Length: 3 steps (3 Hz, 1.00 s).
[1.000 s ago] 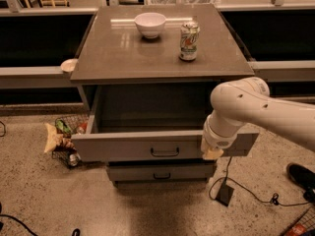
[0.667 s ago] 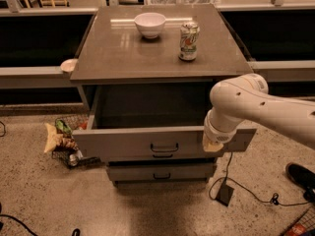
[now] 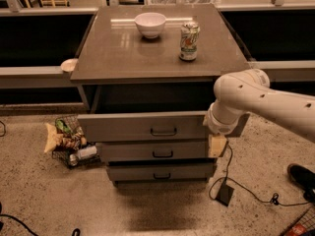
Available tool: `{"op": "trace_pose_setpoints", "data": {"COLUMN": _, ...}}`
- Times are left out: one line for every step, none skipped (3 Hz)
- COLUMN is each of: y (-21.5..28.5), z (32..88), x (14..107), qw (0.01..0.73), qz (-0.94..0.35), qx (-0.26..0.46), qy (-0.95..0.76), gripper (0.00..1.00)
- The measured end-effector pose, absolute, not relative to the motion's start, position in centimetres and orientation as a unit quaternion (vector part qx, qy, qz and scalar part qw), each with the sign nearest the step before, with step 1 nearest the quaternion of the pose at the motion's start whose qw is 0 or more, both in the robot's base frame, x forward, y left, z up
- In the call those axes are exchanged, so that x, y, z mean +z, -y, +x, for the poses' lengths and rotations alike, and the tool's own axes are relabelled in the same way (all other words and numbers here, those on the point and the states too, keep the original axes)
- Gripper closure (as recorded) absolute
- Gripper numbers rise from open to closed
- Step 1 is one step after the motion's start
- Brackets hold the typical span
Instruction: Close top drawer
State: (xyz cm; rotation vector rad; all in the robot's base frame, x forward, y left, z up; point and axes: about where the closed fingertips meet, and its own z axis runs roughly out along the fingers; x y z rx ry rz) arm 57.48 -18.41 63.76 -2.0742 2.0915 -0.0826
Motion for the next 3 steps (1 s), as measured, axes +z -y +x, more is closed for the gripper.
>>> {"op": "trace_pose_setpoints", "data": {"y": 19.5, "z": 59.7, "x": 63.6, "qw": 0.115, "qz": -0.696, "qx": -0.015, "qy": -0.709, "gripper": 0.0}}
{"op": "trace_pose_setpoints", "data": {"y": 20.3, "z": 61.2, "x": 63.4, "qw": 0.129, "qz": -0.693, "qx": 0.003, "qy": -0.709, "gripper": 0.0}}
{"op": "trace_pose_setpoints", "data": {"y": 20.7, "z": 61.4, "x": 63.0, "qw": 0.138, "qz": -0.697, "qx": 0.024, "qy": -0.703, "gripper": 0.0}}
